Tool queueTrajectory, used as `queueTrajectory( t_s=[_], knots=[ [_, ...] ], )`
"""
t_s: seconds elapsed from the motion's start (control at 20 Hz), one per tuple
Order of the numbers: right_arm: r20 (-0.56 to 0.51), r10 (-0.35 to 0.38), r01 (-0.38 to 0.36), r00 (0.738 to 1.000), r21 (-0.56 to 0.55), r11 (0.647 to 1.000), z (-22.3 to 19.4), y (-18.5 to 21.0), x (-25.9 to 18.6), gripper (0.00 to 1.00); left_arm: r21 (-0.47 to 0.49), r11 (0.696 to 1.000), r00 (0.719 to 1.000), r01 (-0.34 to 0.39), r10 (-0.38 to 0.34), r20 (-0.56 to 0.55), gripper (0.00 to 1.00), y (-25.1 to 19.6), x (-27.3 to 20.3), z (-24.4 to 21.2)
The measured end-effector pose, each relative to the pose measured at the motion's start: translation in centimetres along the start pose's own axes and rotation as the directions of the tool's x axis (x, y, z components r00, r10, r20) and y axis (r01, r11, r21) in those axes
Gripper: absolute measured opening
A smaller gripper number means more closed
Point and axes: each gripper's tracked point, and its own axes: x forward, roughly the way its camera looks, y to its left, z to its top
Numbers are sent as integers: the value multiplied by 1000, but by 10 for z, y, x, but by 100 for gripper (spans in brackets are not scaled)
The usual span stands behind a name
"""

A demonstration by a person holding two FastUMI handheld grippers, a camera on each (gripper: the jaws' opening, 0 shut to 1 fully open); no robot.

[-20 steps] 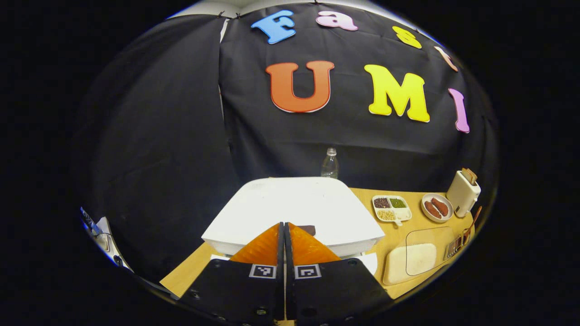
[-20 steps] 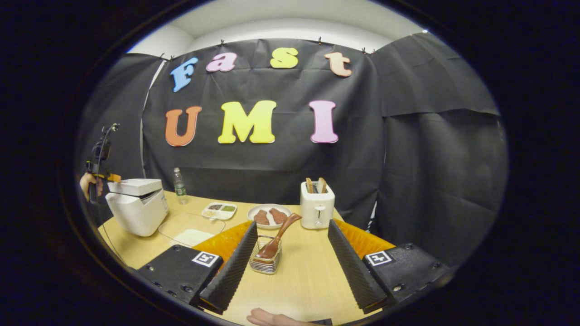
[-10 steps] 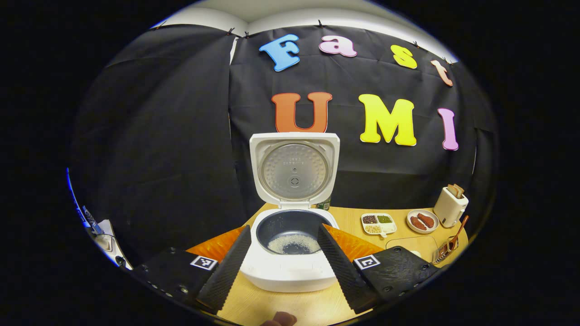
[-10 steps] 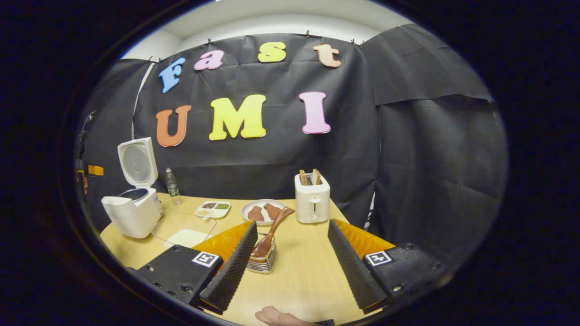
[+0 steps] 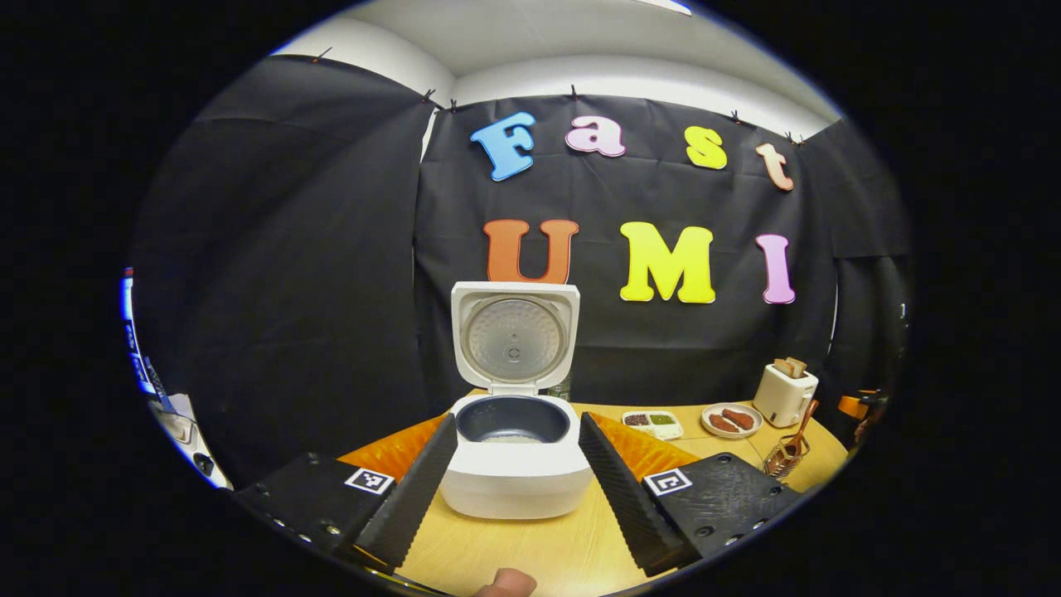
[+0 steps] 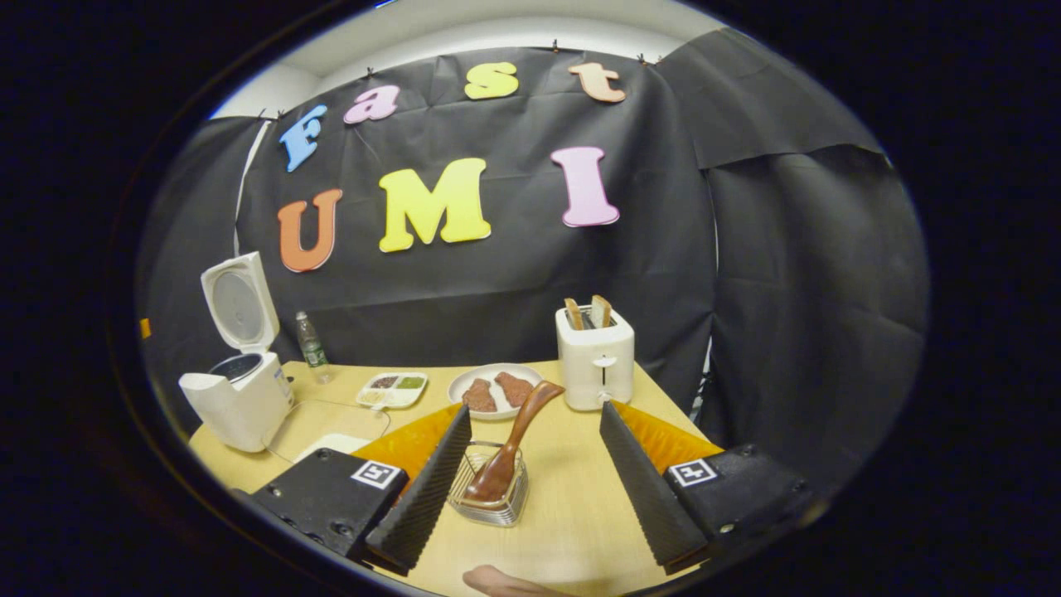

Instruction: Close the left gripper, press the button to open the rice cooker; take a wooden spoon from the chopstick holder with the right hand, scoop a spoonful of rice and pour it into the rice cooker, then put the wooden spoon back into the chopstick holder.

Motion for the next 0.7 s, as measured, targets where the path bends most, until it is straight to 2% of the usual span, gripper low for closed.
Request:
queueTrajectory(
  t_s=[0.2,0.35,0.55,0.6,0.7],
  knots=[
    [-93,-6,7,996,9,1000,-33,7,49,99,1,999,998,51,-51,25,94,-25,-29,-14],
    [-134,-60,58,989,-20,998,-51,-2,78,100,21,998,998,54,-54,28,94,-33,-43,-27],
    [-229,-20,30,973,41,999,-75,12,106,100,47,998,999,49,-49,-8,94,-36,-55,-50],
    [-258,-2,20,966,65,998,-79,16,114,98,43,998,999,41,-41,-1,94,-34,-59,-48],
    [-298,23,19,954,137,990,-83,20,125,82,29,998,998,59,-60,19,94,-38,-67,-45]
  ],
)
